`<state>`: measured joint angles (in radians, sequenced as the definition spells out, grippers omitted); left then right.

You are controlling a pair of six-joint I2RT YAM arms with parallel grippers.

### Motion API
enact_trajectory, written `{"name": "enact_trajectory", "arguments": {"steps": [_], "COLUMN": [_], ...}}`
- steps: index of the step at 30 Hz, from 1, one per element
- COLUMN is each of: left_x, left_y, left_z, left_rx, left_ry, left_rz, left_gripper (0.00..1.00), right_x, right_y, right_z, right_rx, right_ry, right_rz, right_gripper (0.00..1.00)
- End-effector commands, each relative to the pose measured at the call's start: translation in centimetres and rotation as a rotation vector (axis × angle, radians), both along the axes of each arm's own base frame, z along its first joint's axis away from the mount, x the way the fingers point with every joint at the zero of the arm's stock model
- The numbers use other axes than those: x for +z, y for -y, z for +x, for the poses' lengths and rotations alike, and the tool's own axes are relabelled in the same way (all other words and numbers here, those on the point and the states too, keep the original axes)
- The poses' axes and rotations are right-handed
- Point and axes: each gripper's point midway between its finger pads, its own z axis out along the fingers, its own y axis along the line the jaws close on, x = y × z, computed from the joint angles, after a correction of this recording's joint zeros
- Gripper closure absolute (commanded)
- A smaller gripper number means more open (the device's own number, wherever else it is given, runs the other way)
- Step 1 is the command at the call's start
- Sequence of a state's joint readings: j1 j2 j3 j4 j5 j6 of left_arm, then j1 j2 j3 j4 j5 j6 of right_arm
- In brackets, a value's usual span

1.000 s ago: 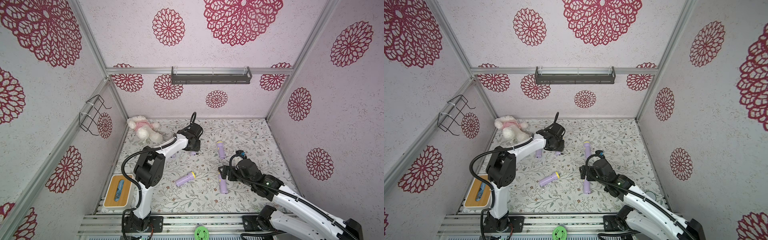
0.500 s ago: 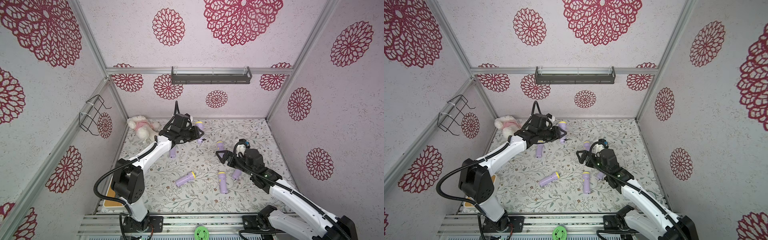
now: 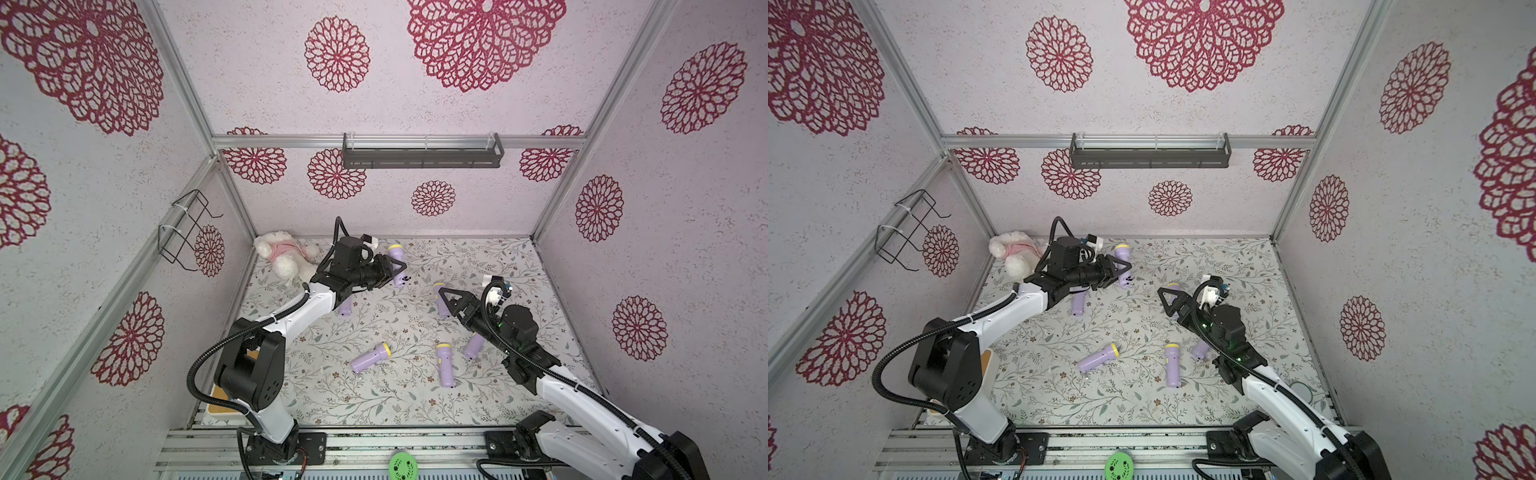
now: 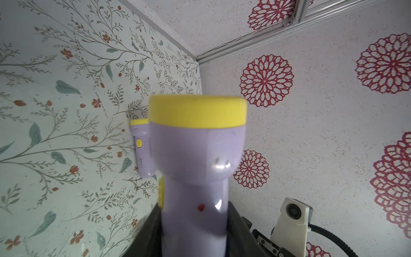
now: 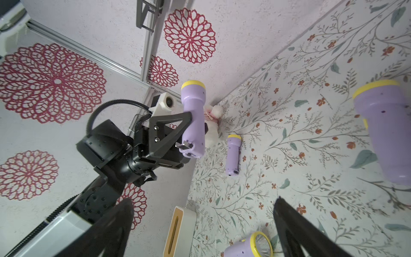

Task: Close the plug at the bottom of the flashlight
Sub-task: Pick up the flashlight from the center of the board, then close the plug of the flashlight.

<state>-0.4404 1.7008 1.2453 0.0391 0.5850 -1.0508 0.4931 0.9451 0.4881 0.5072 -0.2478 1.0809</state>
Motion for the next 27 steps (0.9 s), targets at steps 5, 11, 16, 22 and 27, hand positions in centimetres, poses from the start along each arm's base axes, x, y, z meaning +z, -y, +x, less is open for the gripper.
{"name": "enact_trajectory", "arguments": {"steps": [5, 11, 16, 22, 27], "left_x": [3.4, 3.7, 3.9, 4.0, 4.0], "left_y": [1.2, 2.3, 3.2, 4.2, 4.6], "left_z": [-0.4, -0.6, -0.5, -0.5, -0.3], "left_rx": [-0.023, -0.029, -0.02, -0.003, 0.016], "left_ry": [0.072, 0.056, 0.038, 0.028, 0.021], "left_rz": [-0.145, -0.208, -0.275, -0.331, -0.381], "left_gripper": [1.0, 1.0, 1.0, 1.0, 1.0], "right_x": [2.0, 2.1, 2.2, 2.8, 2.3], "right_y": [0.3, -0.8, -1.3, -2.6, -2.8], "right_z": [-0.1, 0.1, 0.4, 0.6, 1.0], "right_rx": [0.011, 0.075, 0.091, 0.09, 0.031], "right_ry": [0.06, 0.067, 0.085, 0.125, 0.125], "right_rz": [0.169, 0.317, 0.387, 0.371, 0.365], "right_gripper": [0.01, 0.01, 0.01, 0.01, 0.02]}}
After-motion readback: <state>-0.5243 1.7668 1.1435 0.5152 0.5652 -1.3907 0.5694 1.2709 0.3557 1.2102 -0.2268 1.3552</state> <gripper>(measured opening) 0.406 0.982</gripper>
